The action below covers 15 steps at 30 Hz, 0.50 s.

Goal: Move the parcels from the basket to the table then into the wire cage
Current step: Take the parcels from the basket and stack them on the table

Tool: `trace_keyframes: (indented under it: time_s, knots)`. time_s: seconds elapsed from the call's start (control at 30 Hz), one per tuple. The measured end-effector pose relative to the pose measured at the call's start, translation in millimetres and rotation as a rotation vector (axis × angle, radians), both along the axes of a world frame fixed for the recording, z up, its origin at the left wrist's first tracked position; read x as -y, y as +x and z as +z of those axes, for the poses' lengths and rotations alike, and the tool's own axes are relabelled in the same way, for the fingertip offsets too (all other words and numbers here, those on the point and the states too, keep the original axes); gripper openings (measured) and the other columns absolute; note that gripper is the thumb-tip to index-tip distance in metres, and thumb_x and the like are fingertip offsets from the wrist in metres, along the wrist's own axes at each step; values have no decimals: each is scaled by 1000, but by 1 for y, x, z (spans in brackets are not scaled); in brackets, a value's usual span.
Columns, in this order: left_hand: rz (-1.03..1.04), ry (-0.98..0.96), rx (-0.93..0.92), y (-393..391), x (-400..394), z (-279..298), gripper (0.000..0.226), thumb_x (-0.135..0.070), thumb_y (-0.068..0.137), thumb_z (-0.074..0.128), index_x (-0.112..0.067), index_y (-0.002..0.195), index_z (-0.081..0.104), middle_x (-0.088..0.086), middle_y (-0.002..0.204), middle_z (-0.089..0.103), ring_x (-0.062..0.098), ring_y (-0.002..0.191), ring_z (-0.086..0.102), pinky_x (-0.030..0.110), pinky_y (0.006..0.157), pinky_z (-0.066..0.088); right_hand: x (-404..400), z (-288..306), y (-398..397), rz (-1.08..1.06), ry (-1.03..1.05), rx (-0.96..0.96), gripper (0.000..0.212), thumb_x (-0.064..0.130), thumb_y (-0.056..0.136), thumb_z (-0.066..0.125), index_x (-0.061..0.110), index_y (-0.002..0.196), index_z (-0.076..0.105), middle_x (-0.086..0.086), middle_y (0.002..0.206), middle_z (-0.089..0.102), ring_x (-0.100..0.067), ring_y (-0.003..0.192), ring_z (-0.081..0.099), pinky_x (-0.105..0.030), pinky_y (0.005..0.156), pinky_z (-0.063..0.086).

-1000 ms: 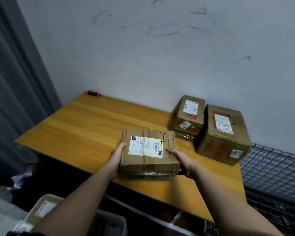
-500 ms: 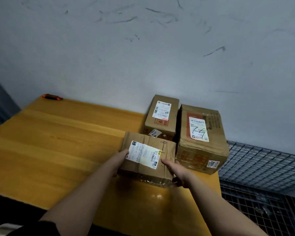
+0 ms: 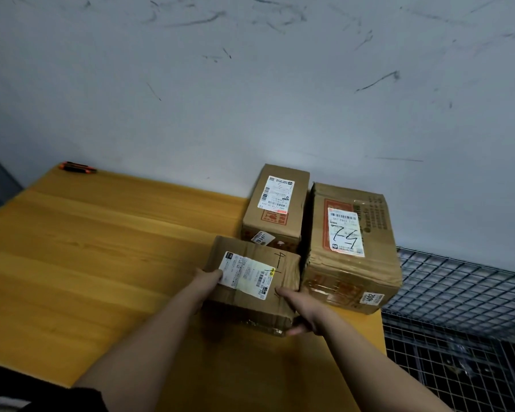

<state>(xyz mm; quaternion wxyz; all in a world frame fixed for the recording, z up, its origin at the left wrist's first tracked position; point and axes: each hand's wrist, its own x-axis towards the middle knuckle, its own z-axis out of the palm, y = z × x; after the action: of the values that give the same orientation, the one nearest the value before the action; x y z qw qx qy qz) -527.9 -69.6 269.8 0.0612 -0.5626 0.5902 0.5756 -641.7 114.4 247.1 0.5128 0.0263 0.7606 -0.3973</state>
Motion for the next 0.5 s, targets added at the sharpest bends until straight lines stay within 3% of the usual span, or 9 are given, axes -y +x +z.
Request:
trace_keyframes:
  time_s: [0.17, 0.23, 0.3, 0.4, 0.5]
  knots:
    - [-20, -1, -5, 1, 2, -3, 62, -23, 97, 48, -7, 148, 16, 19, 144, 36, 35, 129, 40, 43, 101, 37, 2, 6, 1, 38, 49, -36, 72, 47, 92, 56, 17, 145, 18, -18, 137, 45, -35, 98, 58, -30, 39, 53]
    - [-39, -14, -3, 4, 1, -2, 65, -23, 97, 49, -7, 149, 14, 18, 147, 34, 35, 131, 38, 43, 104, 36, 2, 7, 1, 79, 102, -98, 72, 51, 92, 54, 14, 145, 22, -17, 135, 48, -33, 96, 58, -31, 48, 54]
    - [-51, -44, -25, 11, 1, -1, 67, -24, 96, 51, -6, 149, 14, 18, 148, 33, 34, 132, 38, 43, 107, 36, 2, 14, 2, 107, 158, -190, 68, 53, 92, 51, 11, 142, 32, -16, 133, 52, -36, 103, 59, -39, 68, 56]
    - [-95, -192, -28, 26, 4, 10, 59, -24, 95, 52, -4, 144, 28, 17, 143, 41, 32, 127, 44, 37, 101, 38, -1, 27, 8, 254, 323, -504, 58, 56, 94, 40, 9, 127, 51, -12, 121, 62, -33, 102, 61, -40, 84, 54]
    - [-200, -458, 65, 53, 11, 26, 41, -33, 92, 52, -11, 127, 49, 10, 128, 56, 29, 112, 54, 32, 86, 43, -7, 44, 23, 266, 464, -860, 48, 50, 96, 38, 14, 125, 49, -9, 122, 61, -30, 109, 59, -34, 81, 45]
